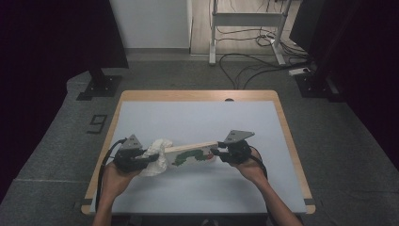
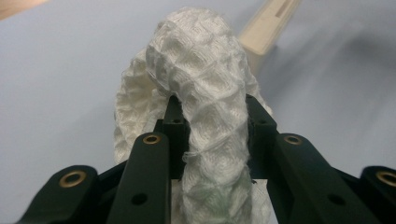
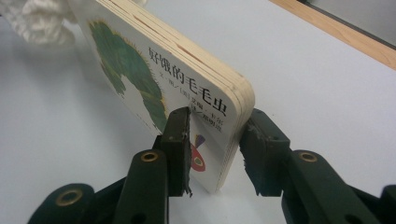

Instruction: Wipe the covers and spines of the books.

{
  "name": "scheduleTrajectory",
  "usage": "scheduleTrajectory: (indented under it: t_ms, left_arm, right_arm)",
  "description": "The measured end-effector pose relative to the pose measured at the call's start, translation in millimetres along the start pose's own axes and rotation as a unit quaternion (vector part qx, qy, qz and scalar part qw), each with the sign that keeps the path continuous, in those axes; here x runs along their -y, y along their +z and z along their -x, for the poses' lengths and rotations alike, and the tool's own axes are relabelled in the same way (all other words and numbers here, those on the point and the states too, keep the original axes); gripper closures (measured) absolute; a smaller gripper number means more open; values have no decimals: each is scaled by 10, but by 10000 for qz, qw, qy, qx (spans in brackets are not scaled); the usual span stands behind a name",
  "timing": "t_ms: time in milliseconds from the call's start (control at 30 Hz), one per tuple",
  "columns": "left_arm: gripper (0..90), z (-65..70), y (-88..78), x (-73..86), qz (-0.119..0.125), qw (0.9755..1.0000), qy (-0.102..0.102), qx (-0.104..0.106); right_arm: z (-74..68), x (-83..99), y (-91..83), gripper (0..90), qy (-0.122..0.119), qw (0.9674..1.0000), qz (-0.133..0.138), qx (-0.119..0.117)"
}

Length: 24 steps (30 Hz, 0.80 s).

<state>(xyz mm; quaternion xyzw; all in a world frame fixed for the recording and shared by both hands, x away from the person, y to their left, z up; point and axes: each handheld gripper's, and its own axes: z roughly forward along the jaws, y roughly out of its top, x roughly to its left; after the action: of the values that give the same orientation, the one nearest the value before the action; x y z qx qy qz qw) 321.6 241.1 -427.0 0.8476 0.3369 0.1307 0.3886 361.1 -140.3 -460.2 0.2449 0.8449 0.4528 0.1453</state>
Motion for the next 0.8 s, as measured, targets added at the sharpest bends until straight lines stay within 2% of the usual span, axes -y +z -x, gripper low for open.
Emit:
scheduleTrajectory:
  t_ms: [100, 267, 300, 333, 433, 533, 600, 700, 767, 800]
  left_arm:
    - [679, -60, -25, 7, 6, 10000, -49, -69]
    - [674, -246, -76, 12, 0, 9995, -183, -254]
    - [673, -317, -87, 5, 8, 9992, -241, -311]
    - [669, -317, -87, 5, 8, 9992, -241, -311]
    - [662, -443, -93, -14, 50, 9986, -320, -429]
    - [657, -492, -87, -29, 47, 9983, -331, -484]
    - [650, -573, -61, -70, 46, 9976, -317, -613]
    - [646, -625, -37, -94, 40, 9971, -293, -695]
    - [642, -672, -5, -116, -2, 9962, -244, -841]
    - [641, -717, 25, -123, -7, 9948, -266, -978]
  right_arm:
    - [2, 0, 1, 629, 6, 10000, 4, -2]
    - [4, -1, 2, 626, 22, 10000, 3, -16]
    - [4, -1, 1, 625, 23, 10000, 2, -18]
    - [4, -1, 1, 625, 23, 10000, 2, -18]
    - [6, -1, 1, 625, 33, 10000, 8, -27]
    - [7, -1, 0, 624, 35, 10000, 10, -34]
    - [7, 0, -1, 622, 39, 10000, 17, -44]
    - [7, 4, -1, 620, 48, 10000, 30, -53]
    - [10, 7, -1, 618, 63, 9999, 35, -79]
    - [7, 7, 0, 616, 66, 9999, 26, -89]
